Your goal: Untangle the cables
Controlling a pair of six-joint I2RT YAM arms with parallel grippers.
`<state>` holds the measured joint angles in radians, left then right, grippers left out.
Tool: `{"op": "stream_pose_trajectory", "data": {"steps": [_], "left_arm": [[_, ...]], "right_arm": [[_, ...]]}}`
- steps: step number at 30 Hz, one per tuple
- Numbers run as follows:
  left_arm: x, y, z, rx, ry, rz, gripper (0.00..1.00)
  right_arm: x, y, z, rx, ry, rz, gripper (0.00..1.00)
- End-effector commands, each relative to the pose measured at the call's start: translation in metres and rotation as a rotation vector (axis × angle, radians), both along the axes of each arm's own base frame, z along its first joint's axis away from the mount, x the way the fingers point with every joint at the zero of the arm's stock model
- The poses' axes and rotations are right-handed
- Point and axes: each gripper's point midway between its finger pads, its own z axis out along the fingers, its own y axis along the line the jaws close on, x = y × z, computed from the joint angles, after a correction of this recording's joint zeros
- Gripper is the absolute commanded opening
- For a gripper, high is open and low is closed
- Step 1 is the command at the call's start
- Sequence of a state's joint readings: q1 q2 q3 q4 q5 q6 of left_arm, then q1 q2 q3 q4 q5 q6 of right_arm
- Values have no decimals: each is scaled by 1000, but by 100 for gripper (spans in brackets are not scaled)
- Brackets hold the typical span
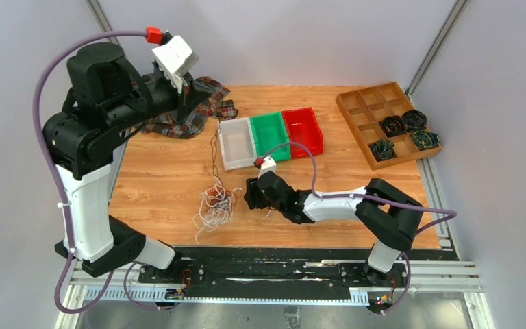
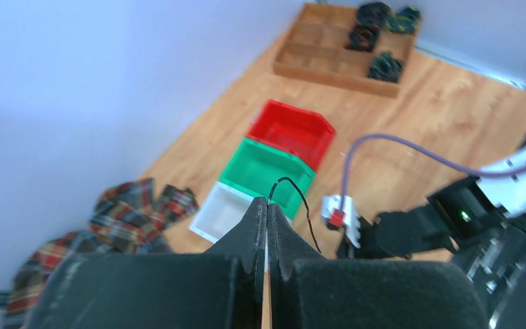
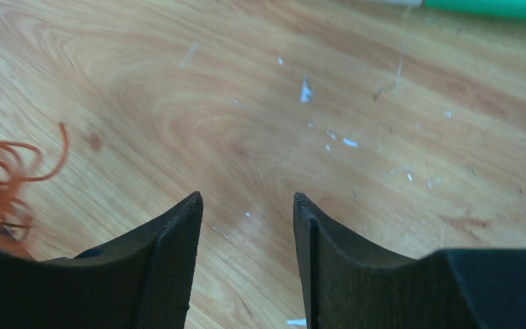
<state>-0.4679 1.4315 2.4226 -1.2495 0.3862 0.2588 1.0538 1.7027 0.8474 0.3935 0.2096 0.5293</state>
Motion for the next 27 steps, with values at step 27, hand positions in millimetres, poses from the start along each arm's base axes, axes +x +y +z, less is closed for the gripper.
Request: {"op": "stream_pose_trajectory", "data": {"steps": [27], "left_arm": [[-17,1,8,-39,-17,-23,0]], "right_arm": [[17,38,217,107,-471,188,66]]}}
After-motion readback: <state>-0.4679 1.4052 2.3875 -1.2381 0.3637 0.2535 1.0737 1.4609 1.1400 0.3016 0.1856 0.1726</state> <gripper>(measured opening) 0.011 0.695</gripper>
